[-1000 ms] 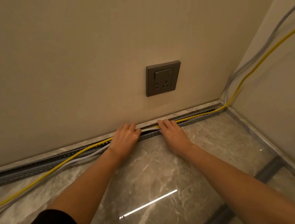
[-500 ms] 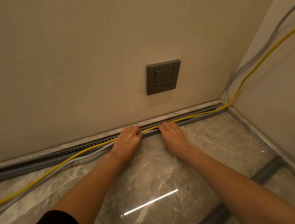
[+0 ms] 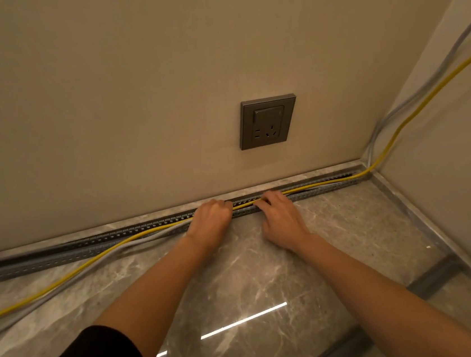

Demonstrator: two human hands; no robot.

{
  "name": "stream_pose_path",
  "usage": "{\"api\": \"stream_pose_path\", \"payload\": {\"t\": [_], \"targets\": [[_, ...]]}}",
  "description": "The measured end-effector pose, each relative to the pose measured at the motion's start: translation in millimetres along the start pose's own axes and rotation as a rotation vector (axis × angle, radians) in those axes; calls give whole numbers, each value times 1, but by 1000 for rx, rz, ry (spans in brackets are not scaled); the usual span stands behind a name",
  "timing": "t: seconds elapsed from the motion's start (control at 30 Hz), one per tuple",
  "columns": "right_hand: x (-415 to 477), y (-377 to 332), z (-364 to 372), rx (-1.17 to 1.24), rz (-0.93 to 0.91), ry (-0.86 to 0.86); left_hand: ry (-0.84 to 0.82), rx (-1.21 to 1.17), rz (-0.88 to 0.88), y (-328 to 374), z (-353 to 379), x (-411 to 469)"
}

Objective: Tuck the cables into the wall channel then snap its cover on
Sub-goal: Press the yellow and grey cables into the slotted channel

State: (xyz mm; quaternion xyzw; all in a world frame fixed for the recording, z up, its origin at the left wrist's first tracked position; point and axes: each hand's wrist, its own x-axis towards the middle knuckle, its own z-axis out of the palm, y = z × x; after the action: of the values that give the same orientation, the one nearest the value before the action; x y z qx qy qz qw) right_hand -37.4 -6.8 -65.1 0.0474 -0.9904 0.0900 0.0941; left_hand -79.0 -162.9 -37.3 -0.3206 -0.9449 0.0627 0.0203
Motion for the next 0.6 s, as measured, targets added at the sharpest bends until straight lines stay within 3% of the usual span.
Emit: {"api": "stream_pose_path", "payload": {"t": [0.07, 0.17, 0.33, 0.6], "targets": [[10, -2, -7, 10, 59, -60, -64, -49, -40, 2, -1, 3], [18, -6, -13, 6, 96, -169, -31, -30, -48, 5, 3, 6], [-2, -9, -2, 77, 23, -70, -87, -144, -121, 2, 2, 5], [-5, -9, -5, 58, 35, -101, -100, -271, -205, 5, -2, 6]]}}
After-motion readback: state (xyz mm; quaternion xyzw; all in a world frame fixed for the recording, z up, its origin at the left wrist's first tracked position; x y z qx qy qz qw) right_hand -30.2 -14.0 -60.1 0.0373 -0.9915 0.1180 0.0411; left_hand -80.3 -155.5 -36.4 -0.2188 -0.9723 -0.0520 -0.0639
